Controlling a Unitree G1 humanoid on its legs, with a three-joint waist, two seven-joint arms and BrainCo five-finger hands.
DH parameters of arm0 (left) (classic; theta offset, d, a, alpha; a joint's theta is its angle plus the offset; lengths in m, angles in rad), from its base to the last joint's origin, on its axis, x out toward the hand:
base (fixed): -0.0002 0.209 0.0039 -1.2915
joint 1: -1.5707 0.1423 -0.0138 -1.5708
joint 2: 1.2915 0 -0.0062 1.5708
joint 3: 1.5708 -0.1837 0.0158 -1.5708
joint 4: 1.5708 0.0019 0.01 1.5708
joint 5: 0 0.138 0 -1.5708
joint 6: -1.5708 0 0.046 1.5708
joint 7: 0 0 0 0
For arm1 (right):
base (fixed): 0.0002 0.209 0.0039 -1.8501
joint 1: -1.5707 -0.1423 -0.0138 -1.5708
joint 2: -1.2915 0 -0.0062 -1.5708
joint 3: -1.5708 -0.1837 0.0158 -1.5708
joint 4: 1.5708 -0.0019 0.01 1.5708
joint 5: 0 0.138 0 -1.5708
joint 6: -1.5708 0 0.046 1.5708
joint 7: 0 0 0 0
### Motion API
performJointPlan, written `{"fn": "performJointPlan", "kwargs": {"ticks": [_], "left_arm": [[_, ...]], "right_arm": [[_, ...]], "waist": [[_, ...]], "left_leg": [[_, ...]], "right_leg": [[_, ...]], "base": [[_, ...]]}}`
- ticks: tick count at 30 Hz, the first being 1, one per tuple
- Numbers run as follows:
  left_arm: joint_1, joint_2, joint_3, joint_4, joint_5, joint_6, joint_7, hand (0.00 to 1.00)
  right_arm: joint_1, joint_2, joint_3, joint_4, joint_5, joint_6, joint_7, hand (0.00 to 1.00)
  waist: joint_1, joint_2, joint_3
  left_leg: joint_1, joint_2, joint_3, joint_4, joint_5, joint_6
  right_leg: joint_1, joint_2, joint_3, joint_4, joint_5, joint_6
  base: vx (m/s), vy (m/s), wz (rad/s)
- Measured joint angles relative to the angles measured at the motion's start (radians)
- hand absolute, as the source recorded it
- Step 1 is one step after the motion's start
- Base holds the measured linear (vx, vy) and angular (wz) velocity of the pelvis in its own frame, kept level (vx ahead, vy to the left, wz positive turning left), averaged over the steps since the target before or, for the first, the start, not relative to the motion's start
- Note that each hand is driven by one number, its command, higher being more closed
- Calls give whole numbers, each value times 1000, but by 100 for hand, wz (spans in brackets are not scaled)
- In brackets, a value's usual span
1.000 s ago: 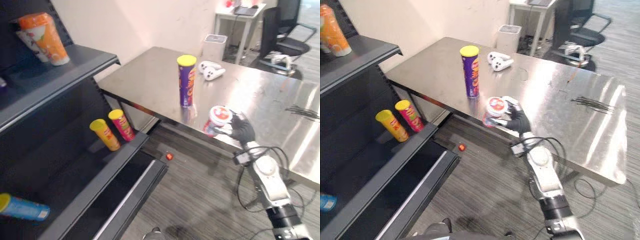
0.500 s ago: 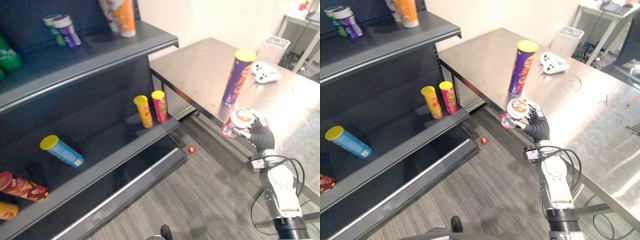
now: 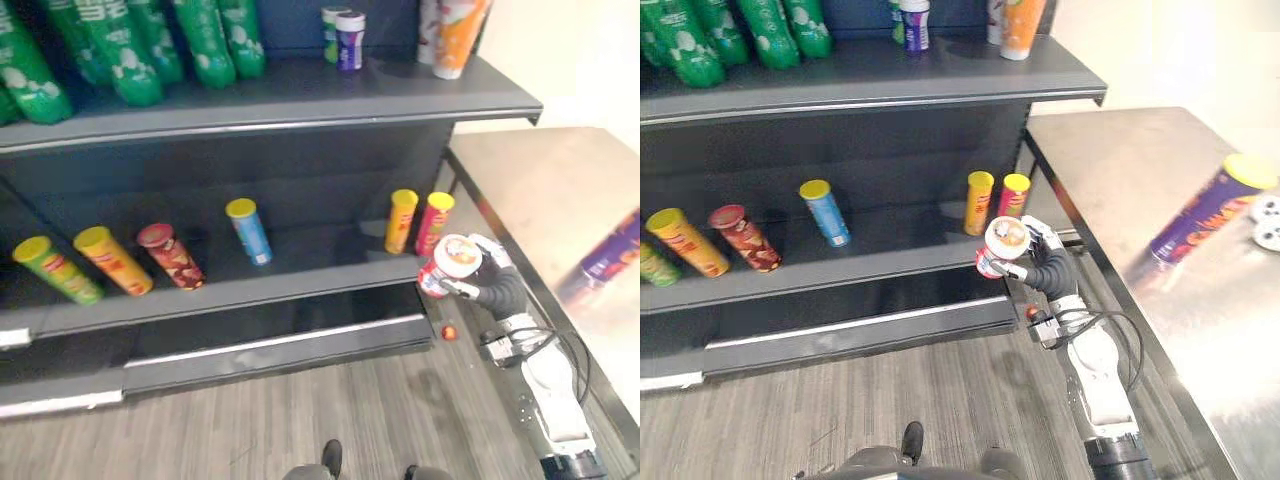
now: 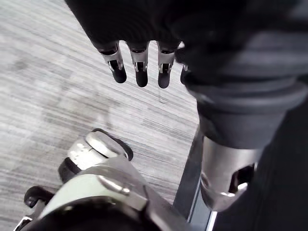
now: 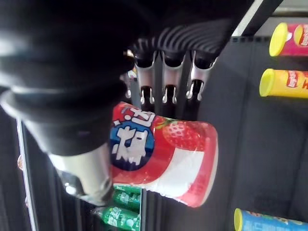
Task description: Put the gum and the chips on the shelf.
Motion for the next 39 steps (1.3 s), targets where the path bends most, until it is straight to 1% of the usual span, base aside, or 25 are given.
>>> {"fn": "performJointPlan", "kwargs": {"ticks": [1,3,6,7,8,10,15,17,21,24,27,28,30,32,33,34,36,37,38,39], "left_arm": [[-1,-1,15,-1,1,1,1,0],[-5,-2,30,-10,2,0,1,0],[-11,-13,33,-32,1,0,1,0],[-12,-20,34,-45,1,0,1,0],[-14,-25,34,-49,1,0,2,0],[-14,-30,33,-49,2,0,2,0],[-14,-29,33,-49,13,0,3,0],[-17,-28,33,-49,21,0,2,0],[-26,-26,33,-49,51,0,2,0],[-30,-25,32,-51,56,0,2,0],[-30,-25,31,-67,86,-1,8,0],[-31,-25,31,-71,91,-1,11,0],[-31,-26,31,-73,92,-1,16,0],[-31,-26,31,-73,100,-1,21,0],[-31,-27,31,-73,100,-1,22,0],[-31,-27,31,-73,104,-1,23,0],[-31,-27,31,-75,124,-1,24,0],[-32,-27,31,-77,132,0,24,0],[-32,-28,31,-78,135,0,24,0],[-32,-28,31,-78,137,0,24,0]], "right_arm": [[-21,1,2,18,0,2,-1,100],[-29,5,4,23,0,11,-5,100],[-37,5,9,45,0,15,-13,100],[-37,5,11,55,-1,17,-17,100],[-37,5,12,58,-1,19,-19,100],[-35,5,13,58,-2,20,-20,100],[-24,5,12,58,-7,20,-29,100],[-24,5,9,58,-13,17,-31,100],[-58,5,6,55,-12,20,-40,100],[-126,2,-5,44,-12,49,-42,100],[-195,-19,-9,14,-12,91,-44,100],[-243,-30,-8,13,-12,106,-44,100],[-296,-43,-8,14,-10,129,-49,100],[-373,-63,0,20,-2,163,-66,100],[-393,-68,2,23,-2,169,-68,100],[-429,-74,6,41,-2,173,-70,100],[-493,-75,12,82,-1,195,-85,100],[-528,-75,13,108,-1,210,-97,100],[-544,-75,14,120,-1,215,-104,100],[-577,-76,20,144,-1,231,-113,100]], "waist": [[1,-5,5],[2,-10,8],[4,3,20],[7,12,25],[9,21,31],[7,30,36],[-1,30,35],[-1,30,35],[-1,29,34],[-2,30,29],[0,32,19],[0,32,16],[0,32,16],[4,34,6],[7,34,4],[11,34,-1],[18,35,-6],[27,35,-7],[29,36,-8],[30,36,-9]], "left_leg": [[-8,18,-12,-2,7,-9],[-15,31,-30,-3,10,-19],[-11,44,-54,-2,8,-31],[-11,46,-55,-2,7,-33],[-11,46,-55,-2,7,-33],[-11,45,-55,-3,7,-33],[19,41,-60,-50,21,-37],[26,42,-53,-71,27,-31],[29,43,-21,-75,36,-35],[45,45,-15,-103,49,-29],[60,48,-12,-128,59,-29],[64,48,-12,-130,62,-27],[73,49,-13,-131,63,-26],[73,50,-18,-136,61,-28],[74,50,-20,-138,60,-27],[75,50,-23,-138,60,-26],[75,51,-27,-138,61,-26],[74,52,-29,-138,63,-24],[74,52,-31,-138,66,-21],[74,52,-41,-138,72,-25]], "right_leg": [[7,18,-19,-20,15,-8],[15,33,-42,-32,20,-14],[41,48,-65,-41,21,-16],[42,50,-67,-42,21,-17],[43,50,-67,-42,21,-17],[44,49,-68,-42,21,-17],[61,40,-83,-48,19,-19],[60,37,-84,-48,19,-19],[61,29,-79,-47,19,-18],[61,29,-67,-46,20,-17],[63,30,-64,-47,20,-17],[65,31,-64,-47,20,-18],[75,31,-64,-49,20,-18],[87,34,-68,-59,22,-17],[89,34,-69,-61,22,-17],[92,35,-72,-62,22,-17],[94,36,-77,-63,22,-17],[95,37,-80,-65,23,-18],[96,38,-82,-67,24,-19],[100,38,-93,-70,24,-19]], "base": [[44,-158,29],[58,-146,29],[68,-102,21],[36,-34,3],[0,0,0],[0,0,0],[2,6,5],[-7,19,5],[7,12,-4],[18,4,-8],[6,-3,-1],[0,0,0],[0,0,0],[-15,-14,6],[-15,-17,8],[-3,-17,8],[3,-13,6],[1,-10,4],[10,-16,12],[23,-19,24]]}}
